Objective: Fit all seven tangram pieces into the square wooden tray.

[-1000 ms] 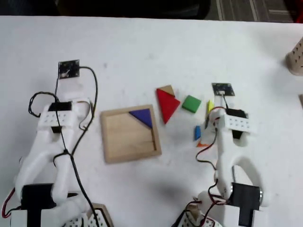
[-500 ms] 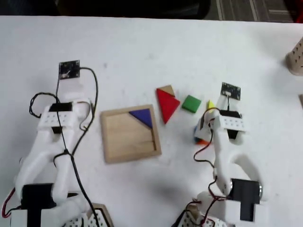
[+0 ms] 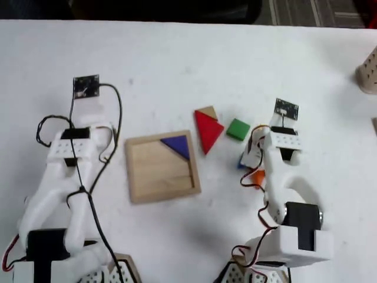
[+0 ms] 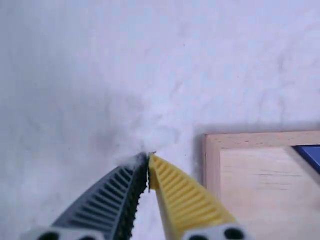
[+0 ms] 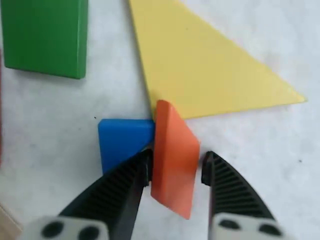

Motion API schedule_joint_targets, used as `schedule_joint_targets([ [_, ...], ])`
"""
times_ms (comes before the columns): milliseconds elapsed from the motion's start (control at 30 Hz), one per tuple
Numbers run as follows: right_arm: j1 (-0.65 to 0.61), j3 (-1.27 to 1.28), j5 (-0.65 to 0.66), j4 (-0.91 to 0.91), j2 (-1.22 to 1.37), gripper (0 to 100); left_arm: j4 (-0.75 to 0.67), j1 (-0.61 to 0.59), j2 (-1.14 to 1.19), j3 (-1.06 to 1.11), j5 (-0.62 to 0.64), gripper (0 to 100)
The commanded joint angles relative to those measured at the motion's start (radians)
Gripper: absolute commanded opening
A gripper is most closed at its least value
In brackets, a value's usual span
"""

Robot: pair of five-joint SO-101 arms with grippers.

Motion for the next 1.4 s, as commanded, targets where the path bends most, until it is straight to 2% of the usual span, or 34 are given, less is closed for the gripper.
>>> schedule_joint_targets([
  [0, 0.018, 0.012, 0.011, 0.005, 0.004, 7.9, -0.023, -0.008, -0.004, -0.009, 0.0, 4],
  [67, 0.027, 0.012, 0.069, 0.007, 0.004, 0.6, -0.023, -0.008, -0.004, -0.009, 0.0, 4],
  [167, 0.048, 0.005, 0.13, 0.05, 0.002, 2.0, -0.023, -0.008, -0.004, -0.009, 0.0, 4],
  [400, 0.033, -0.009, 0.141, 0.16, -0.11, 1.6, -0.025, -0.015, -0.004, -0.014, 0.0, 4],
  [533, -0.084, -0.009, 0.14, 0.197, -0.231, 1.6, -0.025, -0.036, -0.005, -0.017, 0.003, 4],
  [667, -0.297, -0.029, 0.114, 0.191, -0.277, 1.7, -0.025, -0.05, -0.012, -0.017, 0.005, 4],
  [867, -0.538, -0.206, 0.107, 0.188, -0.113, 1.8, -0.025, -0.056, -0.01, -0.017, 0.006, 4],
  [1000, -0.673, -0.362, 0.261, 0.179, 0.047, 1.8, -0.025, -0.065, -0.01, -0.018, 0.006, 4],
  [1067, -0.725, -0.443, 0.301, 0.18, 0.136, 1.8, -0.025, -0.065, -0.01, -0.018, 0.006, 4],
  [1200, -0.783, -0.608, 0.284, 0.216, 0.302, 2.8, -0.025, -0.065, -0.01, -0.018, 0.006, 4],
  [1367, -0.75, -0.776, 0.29, 0.348, 0.452, 21.7, -0.026, -0.065, -0.012, -0.018, 0.005, 4],
])
